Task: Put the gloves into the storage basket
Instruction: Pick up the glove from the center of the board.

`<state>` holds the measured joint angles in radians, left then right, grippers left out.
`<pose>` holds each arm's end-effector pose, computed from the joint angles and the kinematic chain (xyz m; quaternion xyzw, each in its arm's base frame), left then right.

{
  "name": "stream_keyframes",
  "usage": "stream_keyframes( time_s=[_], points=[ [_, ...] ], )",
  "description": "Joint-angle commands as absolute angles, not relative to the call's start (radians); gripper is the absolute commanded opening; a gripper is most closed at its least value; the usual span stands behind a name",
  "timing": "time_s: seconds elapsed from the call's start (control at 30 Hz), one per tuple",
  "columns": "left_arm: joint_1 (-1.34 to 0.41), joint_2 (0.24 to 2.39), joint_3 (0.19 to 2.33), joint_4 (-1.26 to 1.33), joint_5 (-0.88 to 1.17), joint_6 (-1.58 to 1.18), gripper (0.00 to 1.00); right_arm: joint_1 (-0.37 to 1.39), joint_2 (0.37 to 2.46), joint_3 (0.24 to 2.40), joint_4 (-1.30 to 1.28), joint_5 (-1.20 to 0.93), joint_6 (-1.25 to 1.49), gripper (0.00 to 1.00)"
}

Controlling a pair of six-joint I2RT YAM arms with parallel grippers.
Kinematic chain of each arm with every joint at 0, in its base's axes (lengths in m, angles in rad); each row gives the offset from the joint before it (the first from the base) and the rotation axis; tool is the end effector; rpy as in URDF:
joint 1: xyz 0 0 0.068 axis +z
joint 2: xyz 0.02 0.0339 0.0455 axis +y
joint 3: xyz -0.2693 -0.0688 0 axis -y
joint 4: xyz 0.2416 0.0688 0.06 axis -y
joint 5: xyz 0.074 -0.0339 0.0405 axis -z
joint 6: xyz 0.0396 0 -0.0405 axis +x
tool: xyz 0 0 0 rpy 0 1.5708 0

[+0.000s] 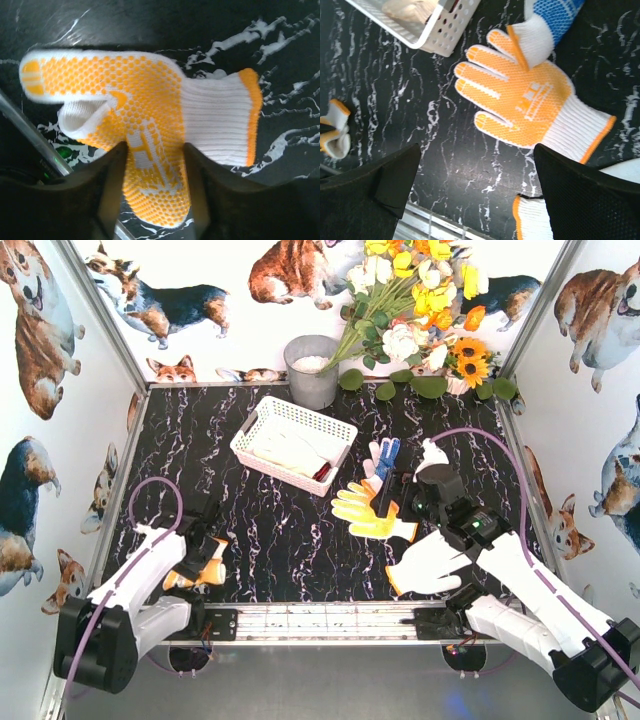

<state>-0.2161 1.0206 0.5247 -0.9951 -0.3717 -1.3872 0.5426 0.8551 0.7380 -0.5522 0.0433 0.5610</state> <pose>0.1292 -0.0136 0.1703 -0.5489 0.8143 0.1003 0.1599 0.1544 0.0911 0.2776 0.0177 0.8998 0.2117 0.3811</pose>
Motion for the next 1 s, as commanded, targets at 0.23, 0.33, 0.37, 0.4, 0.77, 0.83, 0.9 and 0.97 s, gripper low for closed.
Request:
stream_keyframes(
  time_s=[0.23, 0.33, 0.37, 0.4, 0.77, 0.83, 0.9, 0.97],
  points=[
    [-0.206, 0.944, 0.565, -0.541, -0.099, -0.943, 0.0, 0.541, 0.87, 0.732, -0.305, -0.234, 0.677, 0.97],
    [-0.212, 0.937, 0.573, -0.434, 0.058, -0.827, 0.0, 0.544, 0.905, 0.724, -0.263, -0.338, 0.738, 0.94],
    [-0.216, 0.936, 0.578, -0.409, 0.107, -0.796, 0.0, 0.547, 0.919, 0.719, -0.251, -0.364, 0.76, 0.94],
    [-0.221, 0.934, 0.583, -0.379, 0.166, -0.764, 0.0, 0.554, 0.932, 0.716, -0.242, -0.386, 0.773, 0.93],
    [-0.454, 0.925, 0.618, -0.067, 0.479, -0.725, 0.0, 0.65, 1.179, 0.781, -0.181, -0.563, 0.838, 0.96],
    [-0.505, 0.937, 0.633, -0.029, 0.494, -0.715, 0.0, 0.654, 1.218, 0.786, -0.124, -0.614, 0.878, 0.96],
    [-0.542, 0.951, 0.648, -0.004, 0.518, -0.699, 0.0, 0.659, 1.239, 0.776, -0.056, -0.635, 0.928, 0.96],
    [-0.565, 0.968, 0.656, 0.019, 0.553, -0.686, 0.0, 0.661, 1.241, 0.754, 0.029, -0.653, 0.976, 0.96]
  ],
)
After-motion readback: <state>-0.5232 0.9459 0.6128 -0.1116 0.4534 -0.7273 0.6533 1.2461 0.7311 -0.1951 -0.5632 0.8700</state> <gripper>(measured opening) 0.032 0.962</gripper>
